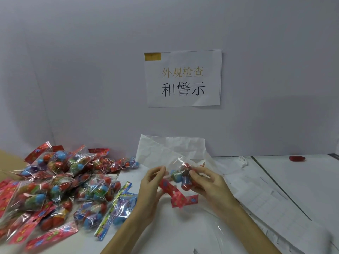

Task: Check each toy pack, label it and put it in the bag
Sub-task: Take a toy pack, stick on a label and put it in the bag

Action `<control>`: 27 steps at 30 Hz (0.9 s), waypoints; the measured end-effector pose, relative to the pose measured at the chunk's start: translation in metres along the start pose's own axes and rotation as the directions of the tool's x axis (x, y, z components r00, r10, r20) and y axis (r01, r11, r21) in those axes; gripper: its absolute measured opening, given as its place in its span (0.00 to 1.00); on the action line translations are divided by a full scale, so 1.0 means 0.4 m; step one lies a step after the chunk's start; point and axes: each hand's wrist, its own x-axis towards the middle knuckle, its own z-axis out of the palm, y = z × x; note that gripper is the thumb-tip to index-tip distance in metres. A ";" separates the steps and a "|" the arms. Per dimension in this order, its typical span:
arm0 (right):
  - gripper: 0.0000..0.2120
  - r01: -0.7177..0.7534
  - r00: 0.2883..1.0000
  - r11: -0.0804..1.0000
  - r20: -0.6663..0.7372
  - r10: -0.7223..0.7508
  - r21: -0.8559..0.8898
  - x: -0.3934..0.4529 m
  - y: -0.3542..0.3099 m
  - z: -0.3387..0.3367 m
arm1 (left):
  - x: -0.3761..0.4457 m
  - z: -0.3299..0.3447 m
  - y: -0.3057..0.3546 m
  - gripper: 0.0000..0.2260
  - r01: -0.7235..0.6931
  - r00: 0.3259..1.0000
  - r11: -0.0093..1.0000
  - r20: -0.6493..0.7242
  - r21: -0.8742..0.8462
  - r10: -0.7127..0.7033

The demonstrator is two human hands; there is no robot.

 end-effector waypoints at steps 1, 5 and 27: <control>0.19 0.001 1.000 0.999 0.004 -0.001 -0.034 -0.001 -0.003 0.001 | 0.000 -0.001 0.005 0.16 -0.026 1.000 0.999 0.011 0.048 0.025; 0.15 -0.025 0.993 0.995 0.117 0.037 -0.101 -0.010 0.000 0.005 | -0.013 0.001 0.008 0.13 -0.045 0.990 0.994 0.141 0.103 0.030; 0.24 0.141 0.968 0.945 0.241 -0.069 -0.295 -0.019 -0.010 -0.026 | -0.007 -0.007 0.009 0.31 -0.138 0.989 0.971 0.081 0.194 0.124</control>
